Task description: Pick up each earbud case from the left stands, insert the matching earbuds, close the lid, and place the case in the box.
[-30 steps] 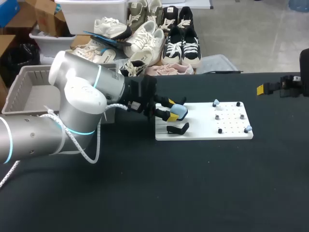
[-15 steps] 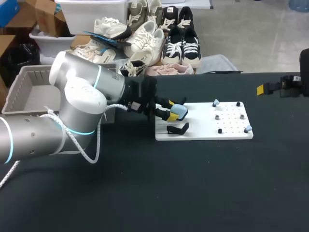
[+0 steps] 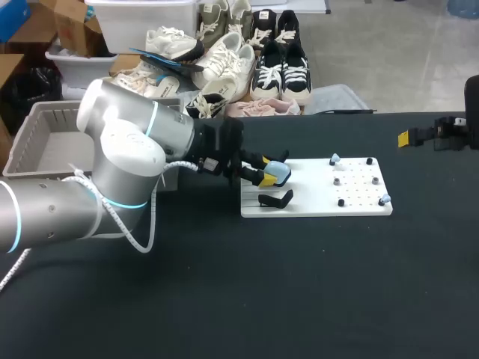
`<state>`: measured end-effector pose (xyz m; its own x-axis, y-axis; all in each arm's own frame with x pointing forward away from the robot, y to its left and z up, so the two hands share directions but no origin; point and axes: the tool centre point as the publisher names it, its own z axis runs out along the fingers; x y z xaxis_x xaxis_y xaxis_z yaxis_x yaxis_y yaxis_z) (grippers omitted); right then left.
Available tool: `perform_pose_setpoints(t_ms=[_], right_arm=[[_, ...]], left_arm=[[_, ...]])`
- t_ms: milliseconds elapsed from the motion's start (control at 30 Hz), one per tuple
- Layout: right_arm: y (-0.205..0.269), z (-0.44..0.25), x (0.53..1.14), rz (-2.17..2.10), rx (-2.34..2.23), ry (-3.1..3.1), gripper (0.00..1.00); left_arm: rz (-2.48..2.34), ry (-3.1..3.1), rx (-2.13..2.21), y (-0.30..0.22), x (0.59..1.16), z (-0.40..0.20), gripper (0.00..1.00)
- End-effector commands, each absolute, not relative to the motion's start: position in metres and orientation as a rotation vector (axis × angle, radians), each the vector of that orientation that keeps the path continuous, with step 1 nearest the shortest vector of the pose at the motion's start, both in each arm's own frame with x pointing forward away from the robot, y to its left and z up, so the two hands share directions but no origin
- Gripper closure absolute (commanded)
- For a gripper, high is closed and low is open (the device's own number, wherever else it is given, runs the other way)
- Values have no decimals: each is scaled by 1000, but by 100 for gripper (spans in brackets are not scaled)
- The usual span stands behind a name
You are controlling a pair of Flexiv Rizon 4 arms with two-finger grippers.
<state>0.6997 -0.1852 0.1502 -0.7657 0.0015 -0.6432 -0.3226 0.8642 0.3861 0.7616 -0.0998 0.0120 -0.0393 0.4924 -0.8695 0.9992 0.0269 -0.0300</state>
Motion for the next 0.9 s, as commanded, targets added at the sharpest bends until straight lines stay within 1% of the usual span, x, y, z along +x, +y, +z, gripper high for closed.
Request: perform_pose_setpoints(t_ms=[33,267,300,467,567,900], right_arm=[[-186,150,700,642,-234,2372,0],[-186,150,700,642,-234,2372,0],[-186,150,700,642,-234,2372,0],[-186,150,700,642,-234,2372,0],[-186,150,700,642,-234,2372,0],[-186,150,700,642,-234,2372,0]], left_arm=[[-939,1613,1550,-100,764,11,66],[-941,1611,1549,-100,764,11,71],[-940,1610,1549,-100,764,11,76],[-942,1605,1550,-100,764,11,86],[-944,1601,1551,-101,763,11,100],[-947,1580,1542,-98,759,17,100]])
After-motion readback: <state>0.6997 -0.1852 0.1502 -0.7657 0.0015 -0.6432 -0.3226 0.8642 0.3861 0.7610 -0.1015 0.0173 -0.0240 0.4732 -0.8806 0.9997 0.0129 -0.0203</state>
